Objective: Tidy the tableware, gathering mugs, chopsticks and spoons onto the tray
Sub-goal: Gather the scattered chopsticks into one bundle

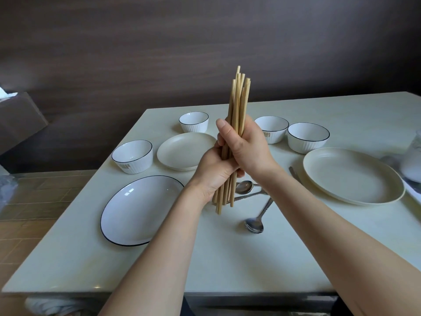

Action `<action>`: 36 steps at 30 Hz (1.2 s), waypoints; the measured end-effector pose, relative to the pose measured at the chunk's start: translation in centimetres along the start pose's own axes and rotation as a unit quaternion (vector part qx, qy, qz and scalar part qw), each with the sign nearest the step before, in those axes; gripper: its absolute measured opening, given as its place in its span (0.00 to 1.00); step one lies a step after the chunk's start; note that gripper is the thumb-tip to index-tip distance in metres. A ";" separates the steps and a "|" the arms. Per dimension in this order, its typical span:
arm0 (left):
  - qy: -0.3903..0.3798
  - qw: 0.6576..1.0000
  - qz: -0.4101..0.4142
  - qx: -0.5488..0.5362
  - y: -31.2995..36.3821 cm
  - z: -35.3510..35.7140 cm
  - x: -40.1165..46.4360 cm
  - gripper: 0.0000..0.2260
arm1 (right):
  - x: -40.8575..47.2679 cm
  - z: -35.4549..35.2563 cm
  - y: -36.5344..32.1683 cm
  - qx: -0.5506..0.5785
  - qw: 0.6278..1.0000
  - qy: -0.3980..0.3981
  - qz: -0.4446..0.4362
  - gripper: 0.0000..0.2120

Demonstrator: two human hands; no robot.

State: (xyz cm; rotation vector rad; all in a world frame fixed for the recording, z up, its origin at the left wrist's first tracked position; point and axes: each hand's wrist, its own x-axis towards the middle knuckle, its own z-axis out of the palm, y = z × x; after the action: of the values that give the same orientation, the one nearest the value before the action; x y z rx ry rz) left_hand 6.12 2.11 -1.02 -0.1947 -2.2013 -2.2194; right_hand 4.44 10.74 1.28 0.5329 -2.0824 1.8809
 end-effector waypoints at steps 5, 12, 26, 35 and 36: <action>0.018 0.999 0.035 0.034 0.4 -0.1 -0.1 0.12 | 0.2 0.7 0.2 -0.028 0.999 0.020 -0.028 0.11; 0.000 1.000 0.000 0.011 -0.5 1.4 -0.5 0.19 | -0.4 0.6 0.9 -0.110 0.992 0.058 -0.038 0.11; -0.001 0.997 -0.052 0.063 -2.3 2.2 -1.0 0.16 | -1.9 -0.1 2.9 -0.091 0.994 0.024 0.056 0.09; -0.028 0.995 -0.053 0.084 -2.4 2.1 -1.3 0.18 | -2.4 -0.2 3.0 -0.061 0.997 0.009 0.054 0.05; -0.029 0.995 -0.061 0.078 -2.5 2.2 -1.3 0.17 | -2.5 -0.2 3.0 -0.056 0.997 0.004 0.057 0.04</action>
State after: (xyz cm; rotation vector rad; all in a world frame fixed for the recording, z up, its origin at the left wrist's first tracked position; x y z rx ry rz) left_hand 7.35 4.23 -3.57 -0.1274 -2.4675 -2.1097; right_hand 5.28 11.43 -2.46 0.3876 -2.2402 1.8083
